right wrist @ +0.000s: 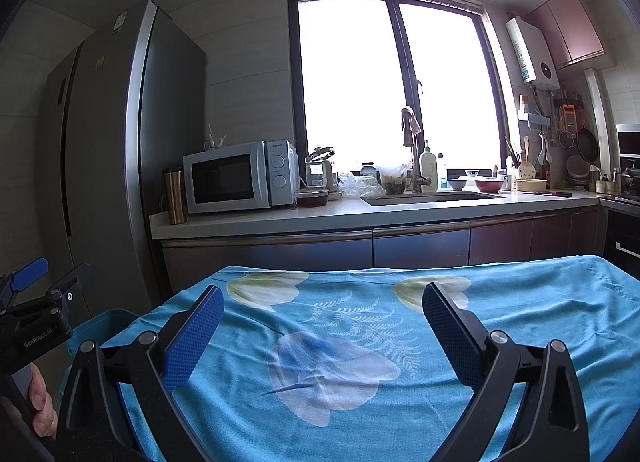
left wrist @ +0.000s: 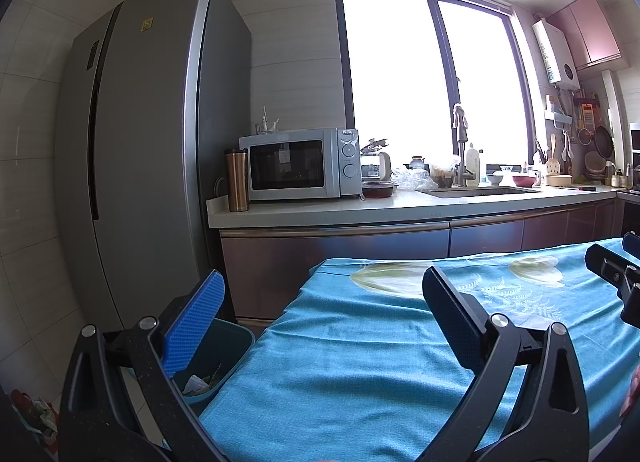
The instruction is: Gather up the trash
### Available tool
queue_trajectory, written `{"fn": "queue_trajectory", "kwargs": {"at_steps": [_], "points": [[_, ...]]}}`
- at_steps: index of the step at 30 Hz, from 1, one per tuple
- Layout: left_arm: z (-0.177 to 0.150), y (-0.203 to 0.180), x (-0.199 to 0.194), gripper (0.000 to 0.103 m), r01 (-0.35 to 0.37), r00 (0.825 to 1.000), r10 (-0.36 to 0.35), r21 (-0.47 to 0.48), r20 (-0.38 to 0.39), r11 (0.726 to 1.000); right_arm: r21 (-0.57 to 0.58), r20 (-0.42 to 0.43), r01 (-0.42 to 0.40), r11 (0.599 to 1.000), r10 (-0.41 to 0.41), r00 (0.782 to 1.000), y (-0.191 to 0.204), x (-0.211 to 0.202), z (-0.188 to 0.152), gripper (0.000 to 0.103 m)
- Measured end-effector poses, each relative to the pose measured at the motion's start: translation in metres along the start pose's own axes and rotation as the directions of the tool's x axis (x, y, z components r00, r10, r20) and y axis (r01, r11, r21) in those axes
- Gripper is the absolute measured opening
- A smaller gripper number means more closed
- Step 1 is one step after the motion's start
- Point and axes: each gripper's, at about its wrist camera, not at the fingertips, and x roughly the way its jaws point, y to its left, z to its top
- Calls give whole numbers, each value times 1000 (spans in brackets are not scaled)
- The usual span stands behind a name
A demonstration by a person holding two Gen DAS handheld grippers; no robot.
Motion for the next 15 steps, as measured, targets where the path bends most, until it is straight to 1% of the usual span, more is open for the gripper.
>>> {"fn": "queue_trajectory", "kwargs": {"at_steps": [15], "points": [[0, -1, 1, 97, 2, 1000, -2, 1, -3, 1000, 2, 1, 3, 1000, -3, 1000, 0, 0, 0, 96]]}}
